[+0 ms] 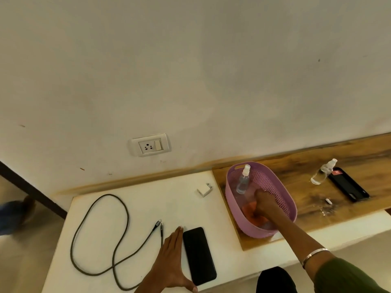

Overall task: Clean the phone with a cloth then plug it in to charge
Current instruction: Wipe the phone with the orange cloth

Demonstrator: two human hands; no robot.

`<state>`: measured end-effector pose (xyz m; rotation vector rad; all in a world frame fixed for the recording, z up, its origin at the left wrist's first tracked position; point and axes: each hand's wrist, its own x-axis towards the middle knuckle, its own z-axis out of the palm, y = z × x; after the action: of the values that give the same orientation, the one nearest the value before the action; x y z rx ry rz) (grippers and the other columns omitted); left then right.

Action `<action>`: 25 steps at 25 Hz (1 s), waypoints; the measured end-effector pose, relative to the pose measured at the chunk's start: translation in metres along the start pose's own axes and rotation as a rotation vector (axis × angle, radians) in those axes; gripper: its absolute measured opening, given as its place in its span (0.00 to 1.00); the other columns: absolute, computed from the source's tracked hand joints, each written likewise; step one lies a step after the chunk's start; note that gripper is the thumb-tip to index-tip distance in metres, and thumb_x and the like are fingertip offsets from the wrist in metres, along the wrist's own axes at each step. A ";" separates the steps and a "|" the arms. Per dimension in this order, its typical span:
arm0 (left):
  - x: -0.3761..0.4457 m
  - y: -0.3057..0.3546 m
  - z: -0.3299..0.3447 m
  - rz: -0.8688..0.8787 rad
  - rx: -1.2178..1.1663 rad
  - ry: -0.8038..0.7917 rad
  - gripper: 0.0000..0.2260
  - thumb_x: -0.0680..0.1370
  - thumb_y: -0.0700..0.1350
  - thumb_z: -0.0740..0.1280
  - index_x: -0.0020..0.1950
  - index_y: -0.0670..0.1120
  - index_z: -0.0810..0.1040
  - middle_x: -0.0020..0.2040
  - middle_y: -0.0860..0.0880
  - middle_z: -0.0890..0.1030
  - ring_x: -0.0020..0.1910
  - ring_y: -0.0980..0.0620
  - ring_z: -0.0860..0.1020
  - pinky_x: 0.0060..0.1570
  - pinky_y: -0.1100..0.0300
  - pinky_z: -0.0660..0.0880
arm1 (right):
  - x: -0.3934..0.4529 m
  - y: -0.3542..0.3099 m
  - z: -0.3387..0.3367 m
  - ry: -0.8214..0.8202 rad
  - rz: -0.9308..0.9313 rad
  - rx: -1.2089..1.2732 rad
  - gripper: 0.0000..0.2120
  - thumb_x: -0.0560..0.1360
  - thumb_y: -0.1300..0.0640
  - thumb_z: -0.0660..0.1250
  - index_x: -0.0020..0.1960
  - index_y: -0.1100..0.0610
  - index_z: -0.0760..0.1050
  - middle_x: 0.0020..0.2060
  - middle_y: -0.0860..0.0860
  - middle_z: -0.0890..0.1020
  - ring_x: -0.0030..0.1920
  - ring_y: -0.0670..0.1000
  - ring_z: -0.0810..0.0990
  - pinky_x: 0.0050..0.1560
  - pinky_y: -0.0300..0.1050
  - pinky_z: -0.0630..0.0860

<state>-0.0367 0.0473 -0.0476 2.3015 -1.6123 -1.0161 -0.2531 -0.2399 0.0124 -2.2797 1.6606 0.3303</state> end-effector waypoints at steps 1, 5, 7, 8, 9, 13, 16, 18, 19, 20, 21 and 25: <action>0.001 0.000 0.000 -0.003 0.002 -0.010 0.75 0.50 0.75 0.75 0.77 0.49 0.27 0.79 0.53 0.31 0.80 0.49 0.36 0.79 0.50 0.41 | -0.002 -0.003 0.001 0.000 -0.001 -0.026 0.25 0.73 0.55 0.70 0.66 0.60 0.66 0.57 0.55 0.79 0.57 0.54 0.79 0.57 0.47 0.77; 0.005 0.001 0.002 -0.041 0.010 -0.048 0.75 0.50 0.75 0.75 0.76 0.50 0.26 0.79 0.53 0.31 0.80 0.48 0.36 0.78 0.49 0.40 | -0.015 -0.008 -0.006 0.031 0.006 0.019 0.17 0.74 0.56 0.69 0.62 0.56 0.73 0.53 0.53 0.81 0.54 0.54 0.81 0.56 0.48 0.79; 0.005 0.000 0.004 -0.056 -0.001 -0.066 0.76 0.46 0.78 0.72 0.74 0.52 0.23 0.78 0.54 0.29 0.79 0.48 0.35 0.77 0.47 0.40 | -0.030 -0.002 -0.017 0.118 -0.025 0.033 0.12 0.75 0.54 0.67 0.58 0.53 0.76 0.49 0.52 0.83 0.49 0.53 0.82 0.52 0.48 0.80; 0.004 0.000 0.006 -0.052 -0.005 -0.073 0.76 0.45 0.79 0.71 0.72 0.53 0.21 0.77 0.55 0.27 0.79 0.47 0.34 0.77 0.46 0.39 | -0.038 0.002 -0.023 0.185 -0.037 0.069 0.11 0.76 0.54 0.66 0.57 0.52 0.77 0.48 0.52 0.84 0.47 0.53 0.83 0.50 0.49 0.81; 0.004 -0.001 0.007 -0.043 -0.006 -0.073 0.77 0.45 0.80 0.70 0.71 0.53 0.19 0.76 0.55 0.25 0.79 0.47 0.33 0.76 0.45 0.38 | -0.047 0.008 -0.030 0.265 -0.047 0.128 0.09 0.75 0.53 0.67 0.55 0.51 0.78 0.45 0.51 0.84 0.43 0.53 0.82 0.46 0.49 0.82; 0.001 -0.004 0.009 -0.014 -0.012 -0.058 0.76 0.45 0.80 0.70 0.71 0.55 0.20 0.74 0.56 0.24 0.78 0.46 0.32 0.75 0.44 0.37 | -0.090 0.011 -0.052 0.678 -0.080 0.419 0.06 0.71 0.52 0.73 0.48 0.49 0.81 0.34 0.47 0.83 0.30 0.46 0.75 0.27 0.34 0.68; -0.001 -0.003 0.009 0.001 -0.005 -0.031 0.75 0.46 0.80 0.70 0.75 0.55 0.24 0.77 0.54 0.27 0.79 0.45 0.33 0.75 0.43 0.38 | -0.119 -0.026 -0.044 0.750 -0.257 0.574 0.08 0.72 0.51 0.74 0.50 0.45 0.81 0.37 0.42 0.82 0.32 0.40 0.77 0.29 0.30 0.71; -0.001 -0.002 0.010 0.008 0.013 -0.014 0.75 0.46 0.81 0.70 0.76 0.54 0.26 0.78 0.53 0.28 0.79 0.44 0.33 0.75 0.42 0.38 | -0.127 -0.060 -0.024 0.645 -0.341 0.584 0.11 0.76 0.54 0.69 0.53 0.38 0.78 0.43 0.41 0.81 0.38 0.39 0.79 0.37 0.28 0.74; 0.000 -0.003 0.011 0.005 0.023 -0.010 0.75 0.46 0.81 0.69 0.76 0.53 0.27 0.78 0.53 0.29 0.79 0.44 0.34 0.76 0.43 0.38 | -0.129 -0.078 -0.011 0.551 -0.397 0.586 0.15 0.78 0.57 0.65 0.56 0.37 0.77 0.48 0.41 0.82 0.45 0.40 0.80 0.44 0.31 0.77; 0.001 -0.004 0.011 0.000 0.030 -0.009 0.75 0.46 0.81 0.69 0.77 0.53 0.27 0.79 0.52 0.30 0.79 0.44 0.34 0.76 0.43 0.38 | -0.130 -0.094 0.005 0.468 -0.458 0.583 0.19 0.78 0.61 0.63 0.58 0.38 0.77 0.52 0.41 0.82 0.51 0.40 0.80 0.51 0.33 0.79; 0.002 -0.005 0.011 -0.006 0.034 -0.008 0.75 0.46 0.81 0.69 0.77 0.53 0.28 0.79 0.52 0.30 0.79 0.44 0.34 0.76 0.43 0.38 | -0.128 -0.107 0.021 0.401 -0.504 0.553 0.21 0.78 0.65 0.62 0.60 0.40 0.77 0.56 0.41 0.82 0.55 0.40 0.80 0.56 0.36 0.78; 0.003 -0.008 0.015 -0.018 0.041 0.009 0.74 0.47 0.81 0.69 0.77 0.54 0.28 0.78 0.53 0.29 0.79 0.44 0.34 0.75 0.46 0.36 | -0.106 -0.130 0.080 0.212 -0.445 0.292 0.19 0.79 0.62 0.60 0.65 0.45 0.76 0.62 0.43 0.79 0.62 0.47 0.78 0.63 0.43 0.75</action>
<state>-0.0386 0.0517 -0.0645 2.3469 -1.6269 -0.9843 -0.1620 -0.0791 -0.0104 -2.4255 1.1396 -0.2450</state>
